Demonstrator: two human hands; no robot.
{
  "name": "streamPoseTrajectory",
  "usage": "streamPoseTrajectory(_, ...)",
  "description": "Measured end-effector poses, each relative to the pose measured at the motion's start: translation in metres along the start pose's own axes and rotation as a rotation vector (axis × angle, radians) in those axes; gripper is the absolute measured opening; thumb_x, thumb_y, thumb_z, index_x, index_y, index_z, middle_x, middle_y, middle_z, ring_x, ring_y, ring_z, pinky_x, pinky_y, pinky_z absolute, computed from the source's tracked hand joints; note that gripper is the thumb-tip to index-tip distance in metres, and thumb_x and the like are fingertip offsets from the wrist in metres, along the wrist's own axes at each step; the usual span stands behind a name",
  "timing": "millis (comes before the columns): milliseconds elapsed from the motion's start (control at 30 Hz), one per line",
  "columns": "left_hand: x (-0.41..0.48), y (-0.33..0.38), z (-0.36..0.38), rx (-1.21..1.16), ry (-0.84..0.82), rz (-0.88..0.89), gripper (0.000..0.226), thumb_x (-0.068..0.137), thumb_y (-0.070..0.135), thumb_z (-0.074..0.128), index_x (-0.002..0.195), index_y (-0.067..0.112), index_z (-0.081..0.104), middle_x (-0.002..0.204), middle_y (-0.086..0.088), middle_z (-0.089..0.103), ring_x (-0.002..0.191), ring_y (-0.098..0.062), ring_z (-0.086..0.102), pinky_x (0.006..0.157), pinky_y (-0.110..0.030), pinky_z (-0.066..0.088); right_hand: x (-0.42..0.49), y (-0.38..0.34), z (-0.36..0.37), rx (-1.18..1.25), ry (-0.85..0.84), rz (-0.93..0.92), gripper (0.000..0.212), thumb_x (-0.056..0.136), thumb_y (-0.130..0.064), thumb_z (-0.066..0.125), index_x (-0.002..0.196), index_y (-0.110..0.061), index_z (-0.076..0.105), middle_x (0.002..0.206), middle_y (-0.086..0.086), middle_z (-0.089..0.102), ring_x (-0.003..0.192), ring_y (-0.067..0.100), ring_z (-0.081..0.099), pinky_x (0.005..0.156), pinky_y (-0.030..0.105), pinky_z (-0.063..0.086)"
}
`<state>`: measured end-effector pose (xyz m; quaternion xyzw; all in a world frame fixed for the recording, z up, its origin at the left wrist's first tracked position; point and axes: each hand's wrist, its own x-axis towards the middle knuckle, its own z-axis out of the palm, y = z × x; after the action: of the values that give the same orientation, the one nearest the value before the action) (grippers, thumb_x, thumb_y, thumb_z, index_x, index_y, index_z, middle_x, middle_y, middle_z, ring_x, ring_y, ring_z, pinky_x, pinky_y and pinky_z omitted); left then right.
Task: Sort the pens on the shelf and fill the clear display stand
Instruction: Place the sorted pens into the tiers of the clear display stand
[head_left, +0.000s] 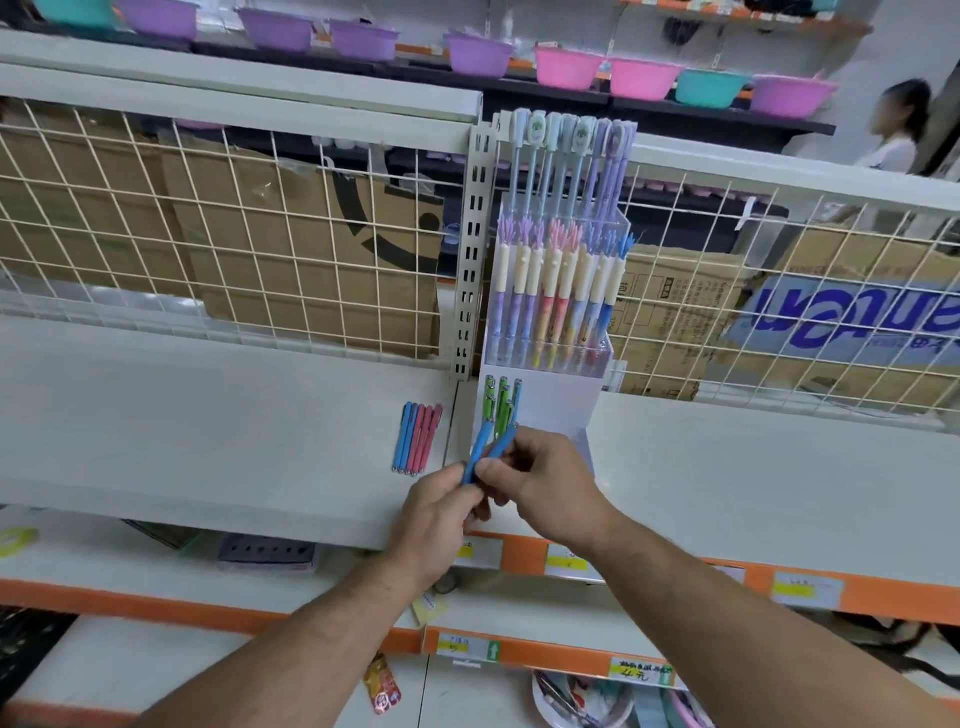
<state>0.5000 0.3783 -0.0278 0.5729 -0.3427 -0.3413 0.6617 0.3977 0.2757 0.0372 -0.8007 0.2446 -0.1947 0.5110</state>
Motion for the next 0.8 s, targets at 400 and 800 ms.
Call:
streamPoseTrajectory(400, 0.035, -0.019, -0.056, 0.327, 0.259, -0.074, 0.029, 0.106, 0.037, 0.042, 0.094, 0.03, 0.068, 0.087, -0.001, 0.062, 0.085, -0.016, 0.058, 0.071, -0.029, 0.046, 0.026, 0.003, -0.054, -0.195, 0.437, 0.031, 0.018, 0.094, -0.026, 0.069, 0.087, -0.009, 0.067, 0.072, 0.007, 0.069, 0.06, 0.017, 0.069, 0.051, 0.021, 0.052)
streamPoseTrajectory(800, 0.038, -0.027, -0.061, 0.305, 0.256, -0.106, 0.029, 0.104, 0.042, 0.046, 0.094, 0.03, 0.07, 0.081, -0.003, 0.06, 0.073, -0.014, 0.054, 0.066, -0.029, 0.047, 0.055, 0.018, -0.035, -0.347, 0.328, 0.041, 0.017, 0.095, -0.032, 0.068, 0.083, -0.019, 0.065, 0.069, -0.003, 0.068, 0.065, 0.017, 0.07, 0.067, 0.041, 0.061)
